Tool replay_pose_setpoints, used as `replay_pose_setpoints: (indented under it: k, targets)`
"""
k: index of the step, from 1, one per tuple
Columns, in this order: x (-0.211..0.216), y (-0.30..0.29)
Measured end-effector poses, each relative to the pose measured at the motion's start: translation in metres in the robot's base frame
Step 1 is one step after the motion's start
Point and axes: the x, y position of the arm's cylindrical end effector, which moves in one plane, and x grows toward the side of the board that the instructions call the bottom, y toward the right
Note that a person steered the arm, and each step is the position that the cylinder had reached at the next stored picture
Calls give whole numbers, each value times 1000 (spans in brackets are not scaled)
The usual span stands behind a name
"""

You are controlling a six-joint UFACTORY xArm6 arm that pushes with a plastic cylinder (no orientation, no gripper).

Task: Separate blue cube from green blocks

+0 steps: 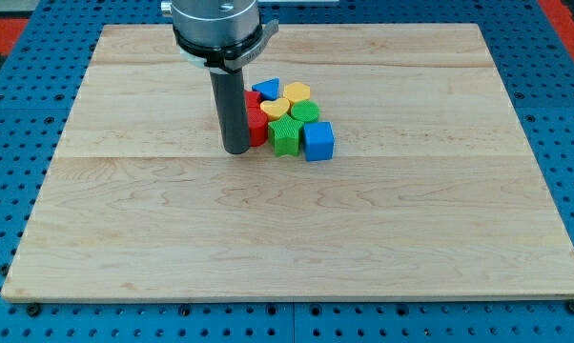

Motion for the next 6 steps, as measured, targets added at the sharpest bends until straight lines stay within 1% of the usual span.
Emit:
replay_pose_setpoints:
  k: [1,2,3,4,5,6]
  targets:
    - [-12,19]
    - [-12,69]
    - [-6,113]
    - [16,151]
    - [14,181]
    - [-1,184]
